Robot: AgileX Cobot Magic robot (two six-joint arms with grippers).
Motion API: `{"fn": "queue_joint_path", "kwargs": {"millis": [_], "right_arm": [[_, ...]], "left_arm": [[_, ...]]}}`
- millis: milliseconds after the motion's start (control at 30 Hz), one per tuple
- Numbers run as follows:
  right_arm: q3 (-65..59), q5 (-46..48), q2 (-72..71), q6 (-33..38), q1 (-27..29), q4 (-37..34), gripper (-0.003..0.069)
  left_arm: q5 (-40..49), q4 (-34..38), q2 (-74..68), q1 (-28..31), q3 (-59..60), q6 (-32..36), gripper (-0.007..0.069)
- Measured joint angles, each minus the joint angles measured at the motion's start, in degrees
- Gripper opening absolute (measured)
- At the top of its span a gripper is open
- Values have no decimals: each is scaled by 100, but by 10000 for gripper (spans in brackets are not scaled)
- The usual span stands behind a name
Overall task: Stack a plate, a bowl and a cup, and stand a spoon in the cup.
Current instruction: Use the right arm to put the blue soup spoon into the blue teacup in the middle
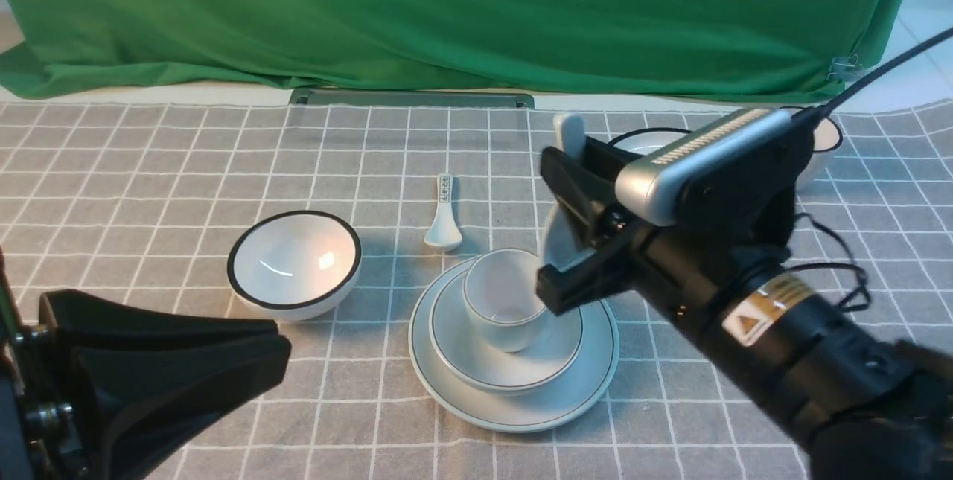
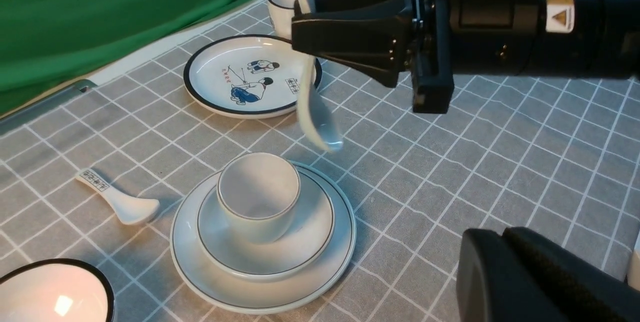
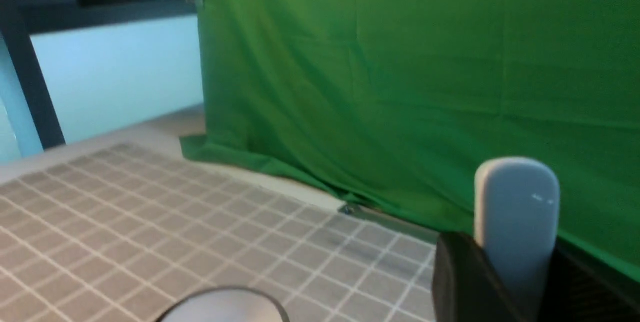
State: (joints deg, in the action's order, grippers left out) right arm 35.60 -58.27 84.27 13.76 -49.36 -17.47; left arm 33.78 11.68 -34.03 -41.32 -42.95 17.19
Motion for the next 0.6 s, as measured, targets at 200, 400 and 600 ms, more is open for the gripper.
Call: {"fn": "queue_joint_path", "kwargs": {"millis": [200, 400, 600], "right_arm": [[144, -641, 694, -581, 61, 523, 172], [463, -737, 1188, -876, 288, 793, 172], [511, -688, 1387, -989, 439, 868, 172]], "left_arm": [[0, 0, 0, 0, 0, 2, 9], [77, 0, 0, 0, 0, 2, 9], [140, 0, 0, 0, 0, 2, 9]]}}
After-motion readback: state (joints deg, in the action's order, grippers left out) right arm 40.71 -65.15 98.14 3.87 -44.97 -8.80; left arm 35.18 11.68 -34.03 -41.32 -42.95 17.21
